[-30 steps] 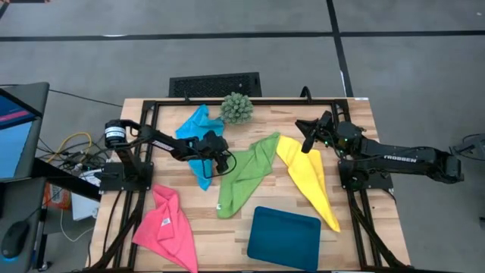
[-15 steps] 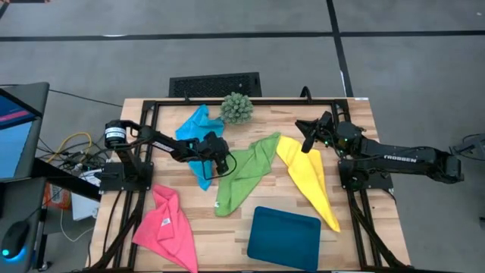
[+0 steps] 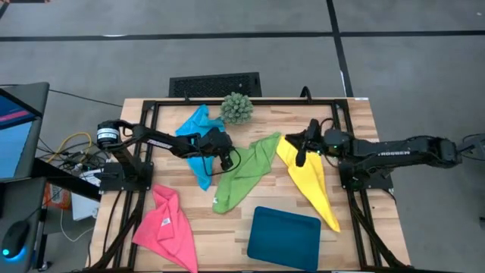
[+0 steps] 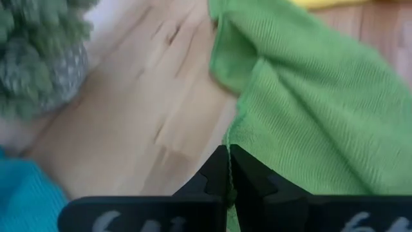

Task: Fold microfiber towels
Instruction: Fold the green microfiber cloth

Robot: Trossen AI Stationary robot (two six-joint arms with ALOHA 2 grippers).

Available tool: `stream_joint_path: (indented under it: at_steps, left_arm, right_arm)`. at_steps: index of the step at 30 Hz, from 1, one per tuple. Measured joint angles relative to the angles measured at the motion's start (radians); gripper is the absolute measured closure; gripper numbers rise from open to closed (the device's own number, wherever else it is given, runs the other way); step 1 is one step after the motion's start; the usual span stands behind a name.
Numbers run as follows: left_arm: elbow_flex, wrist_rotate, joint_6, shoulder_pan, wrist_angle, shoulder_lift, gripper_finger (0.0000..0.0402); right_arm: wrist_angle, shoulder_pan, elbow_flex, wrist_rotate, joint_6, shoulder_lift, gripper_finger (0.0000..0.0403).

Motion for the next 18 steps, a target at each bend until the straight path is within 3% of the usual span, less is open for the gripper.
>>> stream_joint_path:
  at_steps: [18]
  left_arm:
    - [0.200,-0.053,0.026,0.000,-0.247,-0.002,0.0401]
  right_arm:
    - [0.004,0.192,0.267,0.003,-0.196,0.464,0.0325]
